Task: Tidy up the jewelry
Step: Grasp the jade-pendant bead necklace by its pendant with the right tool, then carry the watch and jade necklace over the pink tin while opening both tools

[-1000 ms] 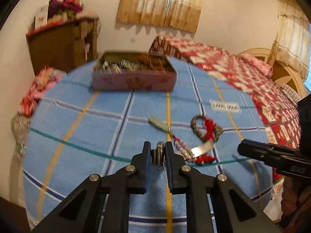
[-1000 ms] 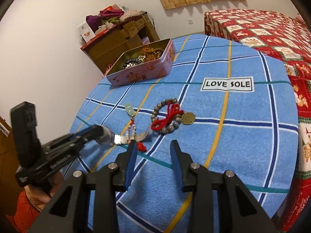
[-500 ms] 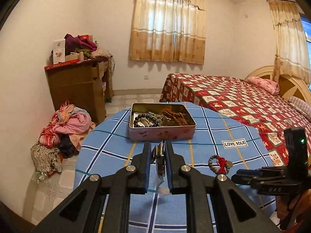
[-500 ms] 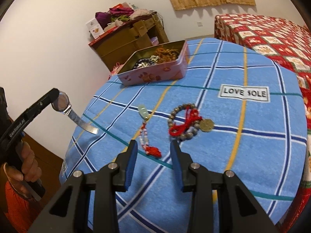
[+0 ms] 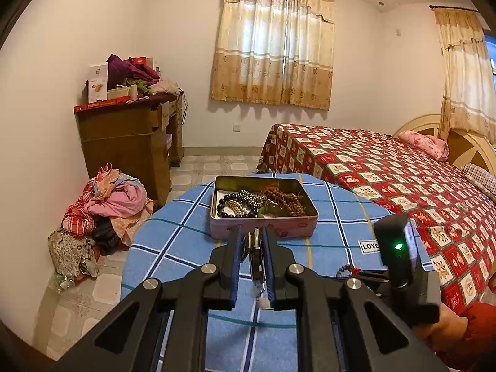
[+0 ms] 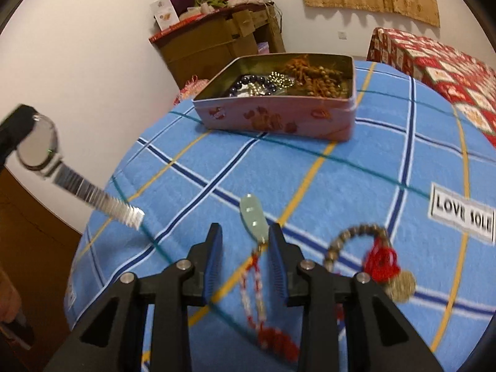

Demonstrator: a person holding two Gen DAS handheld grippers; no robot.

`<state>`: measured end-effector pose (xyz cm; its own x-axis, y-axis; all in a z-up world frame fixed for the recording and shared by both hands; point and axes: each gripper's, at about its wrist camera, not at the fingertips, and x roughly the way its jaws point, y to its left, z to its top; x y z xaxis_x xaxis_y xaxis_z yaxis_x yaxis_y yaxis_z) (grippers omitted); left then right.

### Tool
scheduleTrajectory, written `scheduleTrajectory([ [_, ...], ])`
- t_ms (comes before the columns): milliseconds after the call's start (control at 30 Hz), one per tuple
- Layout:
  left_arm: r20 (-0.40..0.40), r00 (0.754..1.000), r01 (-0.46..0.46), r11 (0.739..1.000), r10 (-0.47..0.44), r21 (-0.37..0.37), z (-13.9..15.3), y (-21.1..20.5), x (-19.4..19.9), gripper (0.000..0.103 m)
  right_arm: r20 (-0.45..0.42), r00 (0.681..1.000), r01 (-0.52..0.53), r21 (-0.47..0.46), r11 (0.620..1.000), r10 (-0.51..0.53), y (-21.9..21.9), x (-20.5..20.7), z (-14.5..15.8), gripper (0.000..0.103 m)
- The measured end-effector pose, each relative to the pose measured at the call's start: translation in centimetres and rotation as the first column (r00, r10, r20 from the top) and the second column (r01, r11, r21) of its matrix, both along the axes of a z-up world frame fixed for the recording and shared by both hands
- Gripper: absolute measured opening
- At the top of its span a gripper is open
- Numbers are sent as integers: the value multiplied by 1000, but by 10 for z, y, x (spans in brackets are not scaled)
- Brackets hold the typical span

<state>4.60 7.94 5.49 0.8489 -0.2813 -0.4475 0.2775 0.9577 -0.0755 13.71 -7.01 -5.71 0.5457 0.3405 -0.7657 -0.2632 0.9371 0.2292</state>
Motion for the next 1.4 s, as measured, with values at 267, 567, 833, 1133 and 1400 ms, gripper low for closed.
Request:
scheduleTrajectory([
  [267, 7, 1000, 0, 1000, 0, -14, 3, 1, 14, 13, -42, 999, -17, -15, 1000, 16, -2, 9, -8, 17],
  [567, 13, 1000, 9, 1000, -9, -28, 6, 4, 20, 0, -48, 998, 54, 157, 986, -47, -26, 5, 6, 17],
  [833, -9, 1000, 20, 999, -21, -24, 8, -1, 40, 0, 27, 993, 106, 250, 963, -116, -57, 10, 51, 17],
  [1133, -253, 965, 79, 996, -65, 46, -43, 8, 47, 33, 85, 990, 84, 290, 953, -114, -65, -3, 70, 17],
  [1400, -278, 948, 162, 987, -157, -5, -64, -15, 21, 72, 83, 991, 79, 277, 958, -105, -67, -6, 67, 17],
])
